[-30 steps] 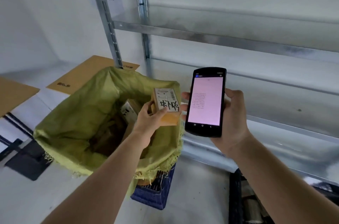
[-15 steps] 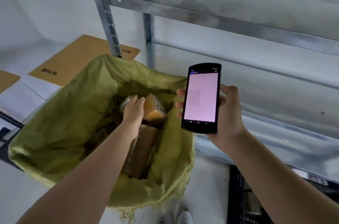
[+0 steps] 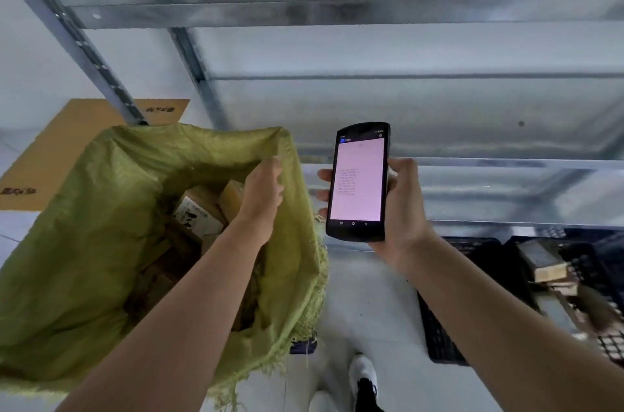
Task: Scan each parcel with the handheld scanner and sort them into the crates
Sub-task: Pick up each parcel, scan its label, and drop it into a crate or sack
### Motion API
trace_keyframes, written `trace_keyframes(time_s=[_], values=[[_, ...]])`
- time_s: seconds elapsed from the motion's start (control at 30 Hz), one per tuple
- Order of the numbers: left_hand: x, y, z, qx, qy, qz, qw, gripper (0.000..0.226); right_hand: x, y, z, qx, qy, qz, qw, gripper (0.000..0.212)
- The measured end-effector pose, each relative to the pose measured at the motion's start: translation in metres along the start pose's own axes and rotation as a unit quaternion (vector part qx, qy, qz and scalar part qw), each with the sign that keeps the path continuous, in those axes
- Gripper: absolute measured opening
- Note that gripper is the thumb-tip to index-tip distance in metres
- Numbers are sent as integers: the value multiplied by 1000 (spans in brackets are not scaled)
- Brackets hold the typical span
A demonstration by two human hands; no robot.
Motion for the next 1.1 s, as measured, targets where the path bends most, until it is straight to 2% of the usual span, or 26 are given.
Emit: trace_keyframes(time_s=[0.1,0.2,0.43,0.53,0.67,0.83,1.1], values=[[-4,-44,22,-50,-10,-23,998,18,-6,48,9,36,4,-28,999,64],[-15,-92,47,-82,-5,-46,996,40,-10,100,21,87,4,-64,994,65],[-69,-216,118,-169,-3,-125,978,37,-15,240,52,186,-3,-111,976,62],[-98,-270,148,-201,1,-163,966,45,-23,307,58,215,1,-132,968,62],[-145,-344,188,-219,35,-193,956,36,-32,394,60,250,-3,-120,961,65],[-201,-420,229,-241,85,-223,941,46,-34,489,56,300,-25,-112,947,64],[-260,-515,211,-245,126,-262,925,44,-31,581,15,328,-64,-98,937,62]])
Point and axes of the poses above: each hand's wrist, its own z-axis away from the middle knuckle, its own y-axis out of the back of the hand, x = y × z, the point moved 5 cm from there along -z, towards the middle knuckle, and after that the axes turned 11 degrees about x, right-handed, at the moved point
